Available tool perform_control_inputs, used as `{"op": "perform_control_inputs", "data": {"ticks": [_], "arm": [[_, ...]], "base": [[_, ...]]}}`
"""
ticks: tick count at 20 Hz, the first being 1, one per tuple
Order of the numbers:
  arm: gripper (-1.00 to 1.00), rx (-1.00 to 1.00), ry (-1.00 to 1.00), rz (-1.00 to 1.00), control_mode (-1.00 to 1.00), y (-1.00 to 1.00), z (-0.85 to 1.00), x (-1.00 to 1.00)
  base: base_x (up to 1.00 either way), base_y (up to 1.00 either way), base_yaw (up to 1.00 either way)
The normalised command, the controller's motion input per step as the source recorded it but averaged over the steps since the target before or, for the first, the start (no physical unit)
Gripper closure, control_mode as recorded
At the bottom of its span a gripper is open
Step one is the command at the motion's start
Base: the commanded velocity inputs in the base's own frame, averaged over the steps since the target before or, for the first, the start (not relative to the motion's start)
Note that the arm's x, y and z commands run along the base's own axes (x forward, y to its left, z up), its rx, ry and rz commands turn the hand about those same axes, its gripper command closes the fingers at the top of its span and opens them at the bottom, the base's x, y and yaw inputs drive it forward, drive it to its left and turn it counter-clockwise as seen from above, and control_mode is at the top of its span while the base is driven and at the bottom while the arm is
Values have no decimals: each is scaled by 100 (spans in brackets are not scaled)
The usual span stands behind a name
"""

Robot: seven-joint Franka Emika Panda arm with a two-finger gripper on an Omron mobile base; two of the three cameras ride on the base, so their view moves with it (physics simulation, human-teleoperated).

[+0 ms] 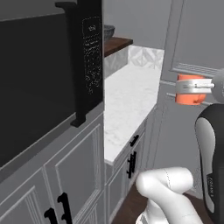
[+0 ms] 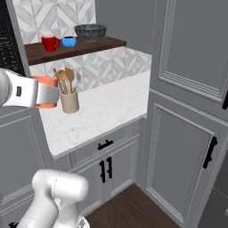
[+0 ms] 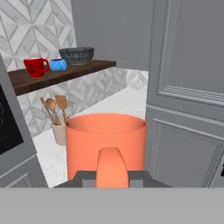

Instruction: Gather all objects into one cabinet and sort the glasses and bowls to opposite sides.

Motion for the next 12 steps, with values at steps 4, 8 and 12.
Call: {"op": "perform_control_inputs", "data": {"ticks": [4,8,12], "arm": [[100,0,0,0,100,0,0,0],[100,0,0,0,100,0,0,0],[100,0,0,0,100,0,0,0]], "base": [[19,-14,34],[15,-25,34],[6,-61,25]]}}
